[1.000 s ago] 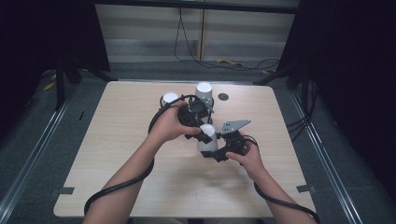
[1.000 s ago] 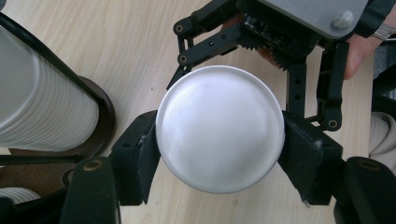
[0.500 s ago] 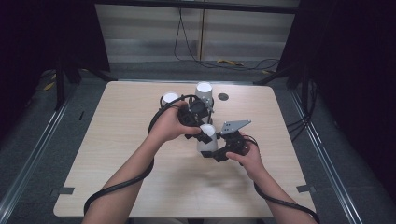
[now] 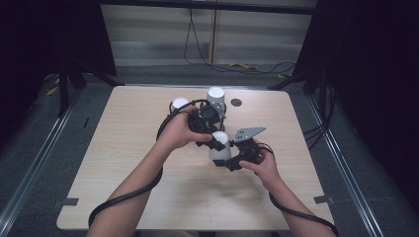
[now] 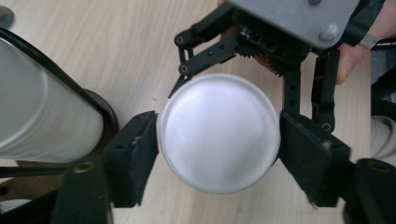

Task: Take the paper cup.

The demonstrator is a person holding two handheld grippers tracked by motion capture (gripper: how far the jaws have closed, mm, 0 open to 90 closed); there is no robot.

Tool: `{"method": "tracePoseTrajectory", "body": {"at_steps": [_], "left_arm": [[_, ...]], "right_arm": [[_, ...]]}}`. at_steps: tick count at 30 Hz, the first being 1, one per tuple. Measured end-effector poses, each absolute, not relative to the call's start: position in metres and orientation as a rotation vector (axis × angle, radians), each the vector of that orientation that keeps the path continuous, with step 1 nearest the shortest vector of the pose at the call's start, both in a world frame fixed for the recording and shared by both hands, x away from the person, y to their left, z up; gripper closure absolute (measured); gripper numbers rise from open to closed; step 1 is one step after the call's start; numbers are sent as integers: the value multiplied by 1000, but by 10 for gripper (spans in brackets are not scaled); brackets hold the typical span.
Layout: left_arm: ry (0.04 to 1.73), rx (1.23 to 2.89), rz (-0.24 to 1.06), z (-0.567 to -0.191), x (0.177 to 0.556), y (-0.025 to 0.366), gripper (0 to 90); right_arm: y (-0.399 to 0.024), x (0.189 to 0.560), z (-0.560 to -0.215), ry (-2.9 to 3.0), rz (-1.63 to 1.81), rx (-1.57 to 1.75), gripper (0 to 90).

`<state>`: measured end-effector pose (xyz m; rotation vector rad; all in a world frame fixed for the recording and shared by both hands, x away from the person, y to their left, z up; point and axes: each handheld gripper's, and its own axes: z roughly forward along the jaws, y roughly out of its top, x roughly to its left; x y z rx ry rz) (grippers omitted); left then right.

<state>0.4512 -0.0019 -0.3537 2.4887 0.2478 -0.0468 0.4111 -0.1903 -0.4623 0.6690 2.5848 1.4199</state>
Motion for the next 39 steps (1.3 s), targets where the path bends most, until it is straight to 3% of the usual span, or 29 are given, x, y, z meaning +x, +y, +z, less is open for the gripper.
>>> {"method": "tracePoseTrajectory", "body": {"at_steps": [8,39], "left_arm": [[264,2428,-1,-351,451,16,205],[321,2399,25,-365,446,51,203]], "right_arm": [[-194,413,-459,2628,1372,652,195],[-199,415,-456,2679,1294,664,252]]}}
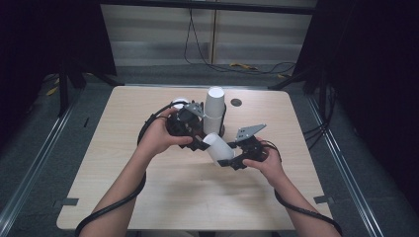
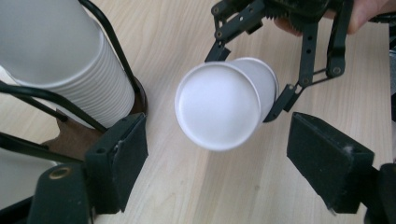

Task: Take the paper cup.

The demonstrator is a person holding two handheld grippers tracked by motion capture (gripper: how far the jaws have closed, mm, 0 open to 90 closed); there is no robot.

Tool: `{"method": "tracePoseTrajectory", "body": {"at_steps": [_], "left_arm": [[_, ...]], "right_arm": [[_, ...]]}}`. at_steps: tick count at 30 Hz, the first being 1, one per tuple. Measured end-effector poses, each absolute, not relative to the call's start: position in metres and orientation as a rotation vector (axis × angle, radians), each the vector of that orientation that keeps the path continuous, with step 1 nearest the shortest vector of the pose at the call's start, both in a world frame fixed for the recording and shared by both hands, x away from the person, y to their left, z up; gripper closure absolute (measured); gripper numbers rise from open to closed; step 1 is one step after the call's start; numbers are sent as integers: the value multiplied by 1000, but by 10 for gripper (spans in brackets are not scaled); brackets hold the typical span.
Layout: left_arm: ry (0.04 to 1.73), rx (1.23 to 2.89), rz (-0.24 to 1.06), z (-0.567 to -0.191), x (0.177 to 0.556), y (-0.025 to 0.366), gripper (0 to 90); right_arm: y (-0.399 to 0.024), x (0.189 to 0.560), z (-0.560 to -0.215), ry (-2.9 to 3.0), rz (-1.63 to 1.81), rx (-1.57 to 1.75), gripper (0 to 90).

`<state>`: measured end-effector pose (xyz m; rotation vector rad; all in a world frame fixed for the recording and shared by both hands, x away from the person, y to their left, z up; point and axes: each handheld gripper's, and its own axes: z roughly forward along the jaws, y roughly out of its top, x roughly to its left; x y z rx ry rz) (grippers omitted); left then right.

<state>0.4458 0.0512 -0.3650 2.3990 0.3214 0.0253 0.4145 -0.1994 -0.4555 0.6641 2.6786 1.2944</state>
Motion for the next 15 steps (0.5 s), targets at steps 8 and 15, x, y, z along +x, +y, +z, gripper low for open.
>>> {"method": "tracePoseTrajectory", "body": {"at_steps": [8,15], "left_arm": [[337,2405,16,-378,446,57,201],[337,2424,17,-385,443,55,200]], "right_arm": [[-204,417,-452,2694,1242,659,253],[-213,417,-449,2709,1204,660,254]]}}
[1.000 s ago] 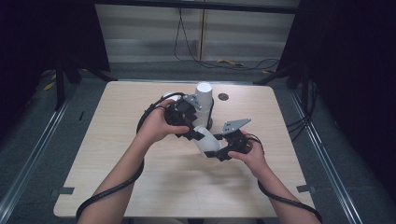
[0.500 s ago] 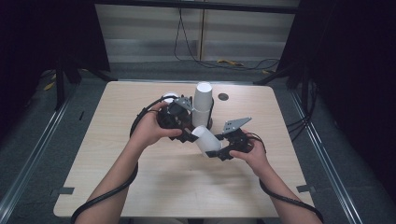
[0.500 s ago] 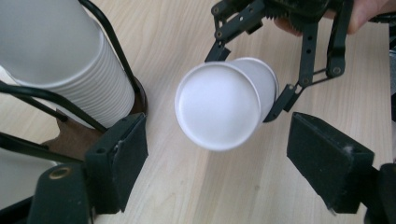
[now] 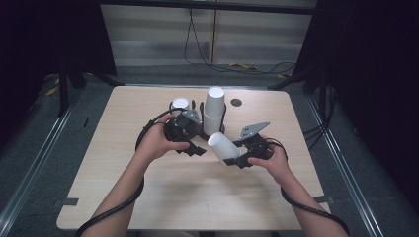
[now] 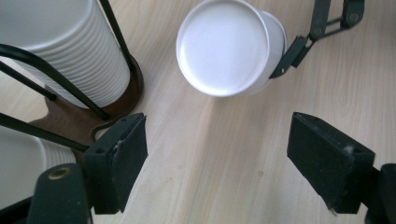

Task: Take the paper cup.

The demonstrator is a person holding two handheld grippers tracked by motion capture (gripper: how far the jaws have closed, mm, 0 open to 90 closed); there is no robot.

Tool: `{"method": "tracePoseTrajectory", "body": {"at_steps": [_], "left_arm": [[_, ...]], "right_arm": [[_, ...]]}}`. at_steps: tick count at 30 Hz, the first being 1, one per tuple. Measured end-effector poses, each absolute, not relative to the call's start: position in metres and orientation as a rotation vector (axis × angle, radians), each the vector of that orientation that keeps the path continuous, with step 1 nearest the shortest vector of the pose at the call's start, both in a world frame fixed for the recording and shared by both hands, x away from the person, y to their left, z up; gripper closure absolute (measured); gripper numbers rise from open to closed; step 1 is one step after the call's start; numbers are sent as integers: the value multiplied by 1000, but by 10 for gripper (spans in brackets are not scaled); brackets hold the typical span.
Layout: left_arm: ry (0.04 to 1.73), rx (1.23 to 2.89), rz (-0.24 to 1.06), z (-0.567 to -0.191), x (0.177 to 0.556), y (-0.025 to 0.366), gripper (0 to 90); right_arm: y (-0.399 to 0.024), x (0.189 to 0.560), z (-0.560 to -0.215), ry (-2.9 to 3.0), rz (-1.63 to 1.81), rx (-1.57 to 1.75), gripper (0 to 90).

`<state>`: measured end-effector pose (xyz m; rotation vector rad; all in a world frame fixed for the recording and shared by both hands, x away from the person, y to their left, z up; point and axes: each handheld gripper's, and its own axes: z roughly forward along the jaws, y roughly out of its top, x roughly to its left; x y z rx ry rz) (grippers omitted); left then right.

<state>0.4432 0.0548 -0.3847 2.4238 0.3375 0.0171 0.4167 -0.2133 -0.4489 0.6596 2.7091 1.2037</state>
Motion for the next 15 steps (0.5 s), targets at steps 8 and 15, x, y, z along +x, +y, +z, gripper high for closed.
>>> {"method": "tracePoseTrajectory", "body": {"at_steps": [8,15], "left_arm": [[325,2435,2,-393,441,53,200],[347,2430,-9,-405,439,57,200]], "right_arm": [[-218,417,-444,2735,1148,642,254],[-216,418,-440,2779,1079,599,253]]}}
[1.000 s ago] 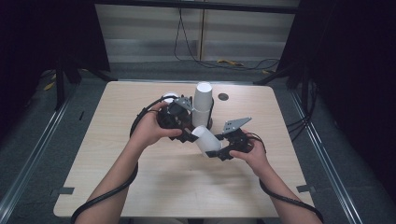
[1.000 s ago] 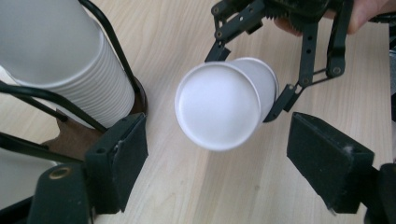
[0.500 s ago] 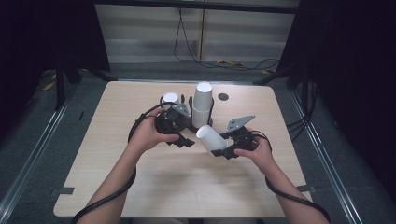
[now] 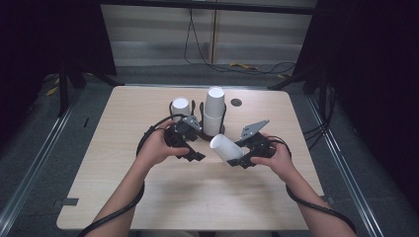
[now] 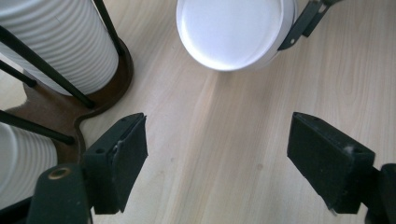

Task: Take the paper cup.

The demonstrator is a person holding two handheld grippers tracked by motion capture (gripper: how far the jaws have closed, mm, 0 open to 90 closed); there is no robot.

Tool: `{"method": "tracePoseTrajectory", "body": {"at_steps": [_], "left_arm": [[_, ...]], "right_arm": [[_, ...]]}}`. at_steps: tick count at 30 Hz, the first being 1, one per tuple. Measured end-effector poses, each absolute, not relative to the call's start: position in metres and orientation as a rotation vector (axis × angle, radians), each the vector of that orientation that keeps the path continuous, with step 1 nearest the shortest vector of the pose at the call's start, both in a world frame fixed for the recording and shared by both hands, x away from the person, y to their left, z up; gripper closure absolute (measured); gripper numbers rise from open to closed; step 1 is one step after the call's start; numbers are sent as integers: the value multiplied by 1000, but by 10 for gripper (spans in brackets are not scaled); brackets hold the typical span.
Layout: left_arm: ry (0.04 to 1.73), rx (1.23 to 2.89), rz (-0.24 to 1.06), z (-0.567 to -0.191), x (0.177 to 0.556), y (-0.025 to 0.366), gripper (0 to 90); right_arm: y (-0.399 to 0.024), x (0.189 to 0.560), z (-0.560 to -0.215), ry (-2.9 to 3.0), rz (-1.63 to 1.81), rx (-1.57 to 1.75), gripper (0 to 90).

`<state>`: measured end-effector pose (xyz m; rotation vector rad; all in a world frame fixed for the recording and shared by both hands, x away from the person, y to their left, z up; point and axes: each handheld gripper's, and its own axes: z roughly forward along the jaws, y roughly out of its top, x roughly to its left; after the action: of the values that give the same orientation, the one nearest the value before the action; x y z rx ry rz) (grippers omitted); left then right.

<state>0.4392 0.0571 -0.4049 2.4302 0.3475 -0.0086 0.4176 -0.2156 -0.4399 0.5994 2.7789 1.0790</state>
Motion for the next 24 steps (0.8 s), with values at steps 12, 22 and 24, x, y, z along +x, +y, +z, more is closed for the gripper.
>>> {"method": "tracePoseTrajectory", "body": {"at_steps": [12,22,24], "left_arm": [[362,2434,-9,-419,436,64,201],[385,2421,-4,-432,433,71,201],[391,2424,2,-433,433,73,201]], "right_arm": [[-211,418,-435,2829,1025,549,253],[-208,420,-427,2873,948,510,252],[-208,421,-426,2890,931,505,253]]}}
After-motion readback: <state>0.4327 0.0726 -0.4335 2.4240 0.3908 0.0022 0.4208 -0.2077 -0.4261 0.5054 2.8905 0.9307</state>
